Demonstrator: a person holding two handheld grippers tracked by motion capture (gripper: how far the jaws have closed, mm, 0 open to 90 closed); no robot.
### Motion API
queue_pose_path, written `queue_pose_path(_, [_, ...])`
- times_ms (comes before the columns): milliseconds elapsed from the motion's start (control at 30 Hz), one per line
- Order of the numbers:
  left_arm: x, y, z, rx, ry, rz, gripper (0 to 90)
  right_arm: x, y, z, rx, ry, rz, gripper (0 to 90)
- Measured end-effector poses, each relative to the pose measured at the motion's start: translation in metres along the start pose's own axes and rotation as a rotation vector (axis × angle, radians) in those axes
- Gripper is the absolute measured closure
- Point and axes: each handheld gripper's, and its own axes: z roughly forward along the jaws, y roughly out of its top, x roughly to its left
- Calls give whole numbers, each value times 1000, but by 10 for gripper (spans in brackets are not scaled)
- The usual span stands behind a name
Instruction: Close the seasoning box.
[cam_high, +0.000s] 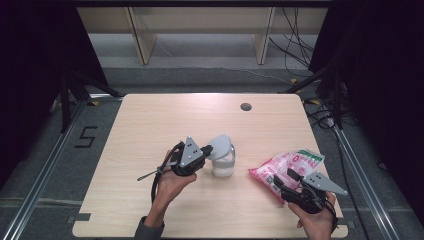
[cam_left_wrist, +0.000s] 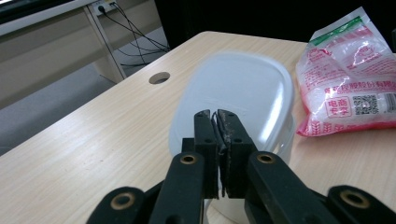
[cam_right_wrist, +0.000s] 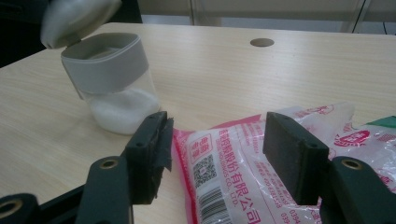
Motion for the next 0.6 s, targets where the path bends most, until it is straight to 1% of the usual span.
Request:
queue_pose_path(33, [0, 0, 0, -3, -14, -8, 825, 2, 0, 0, -9, -3, 22, 414])
queue_pose_path(67, [0, 1, 1, -7, -41, -25, 800, 2, 0, -1, 0, -5, 27, 413])
queue_pose_path(100, [0, 2, 0, -3, -45, -17, 779, 3, 0, -1, -1, -13, 27, 412])
queue_pose_path(133, [0, 3, 0, -10, -40, -24, 749, 0, 0, 0, -11, -10, -12, 411])
queue_pose_path(167, [1, 5, -1, -13, -39, -29, 708, 2, -1, 0, -6, -2, 21, 410])
queue_pose_path(200, [2, 6, -2, -12, -48, -31, 687, 2, -1, 0, -4, -2, 24, 408])
queue_pose_path(233, [3, 7, -3, -12, -55, -40, 645, 3, 0, -1, 12, -8, 24, 407])
queue_pose_path(267, [4, 8, -4, -14, -53, -41, 610, 3, 0, -1, 14, -9, 30, 406])
queue_pose_path(300, [5, 9, -5, -15, -54, -41, 578, 3, 0, -1, 12, -8, 26, 404])
queue_pose_path(333, [5, 9, -5, -29, -61, -53, 565, 4, 0, -1, 12, -5, 32, 402])
queue_pose_path(367, [5, 9, -5, -33, -83, -52, 554, 4, 0, -1, 15, -4, 33, 402])
queue_pose_path(400, [3, 8, -5, -32, -100, -81, 540, 4, 0, -1, 16, -7, 26, 402])
queue_pose_path(433, [2, 7, -5, -31, -98, -79, 519, 1, 0, 0, 4, -13, -21, 401])
queue_pose_path(467, [3, 8, -5, -26, -92, -50, 511, 1, 0, 0, 8, -10, -15, 400])
queue_pose_path(500, [2, 8, -6, -11, -90, -41, 504, 2, -1, 1, -3, -7, -5, 399])
queue_pose_path(533, [0, 7, -7, -15, -94, -61, 488, 3, -1, 2, -8, 5, -8, 397])
queue_pose_path(567, [-2, 6, -8, -16, -96, -63, 481, 2, -1, 2, -7, -3, -23, 396])
queue_pose_path(600, [-3, 6, -9, -22, -101, -68, 476, 3, -1, 1, 3, -2, -29, 394])
